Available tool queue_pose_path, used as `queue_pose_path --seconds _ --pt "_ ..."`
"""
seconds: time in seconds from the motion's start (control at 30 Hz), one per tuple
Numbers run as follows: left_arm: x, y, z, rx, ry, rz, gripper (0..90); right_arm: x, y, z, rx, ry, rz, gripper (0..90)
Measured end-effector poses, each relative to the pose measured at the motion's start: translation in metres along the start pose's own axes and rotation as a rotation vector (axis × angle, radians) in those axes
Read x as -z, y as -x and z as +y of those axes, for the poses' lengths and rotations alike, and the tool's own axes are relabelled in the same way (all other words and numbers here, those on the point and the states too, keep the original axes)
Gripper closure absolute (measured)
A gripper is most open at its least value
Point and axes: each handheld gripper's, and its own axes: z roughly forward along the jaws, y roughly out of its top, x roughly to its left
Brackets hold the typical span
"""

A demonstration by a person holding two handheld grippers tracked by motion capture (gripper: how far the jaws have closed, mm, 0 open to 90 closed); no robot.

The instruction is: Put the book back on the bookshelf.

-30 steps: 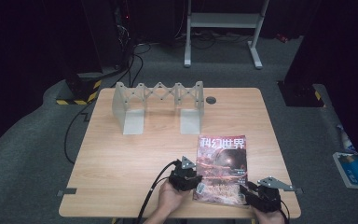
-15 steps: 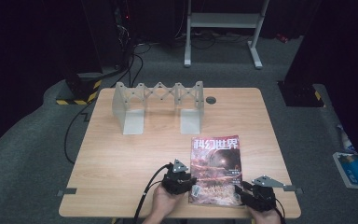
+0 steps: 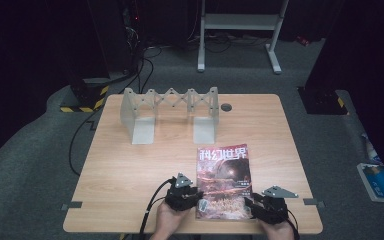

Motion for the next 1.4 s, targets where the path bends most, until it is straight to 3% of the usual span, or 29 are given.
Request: queue_pose_path --seconds 0.6,1.17,1.3,1.4 --pt "0.021 -0.023 -0.016 0.056 0.039 0.046 66.8 -0.019 -0.024 0.010 0.028 0.011 0.034 57.4" --pt "0.038 -0.041 -0.023 0.092 0.030 0.100 65.8 -0.033 -0.049 0.018 0.056 0.004 0.076 57.4" --pt "0.038 -0.039 -0.022 0.096 0.027 0.117 65.5 -0.034 -0.050 0.019 0.059 0.006 0.077 57.4" --pt "0.038 -0.041 -0.023 0.100 0.039 0.097 63.1 -0.033 -0.049 0.019 0.058 -0.004 0.089 57.2"
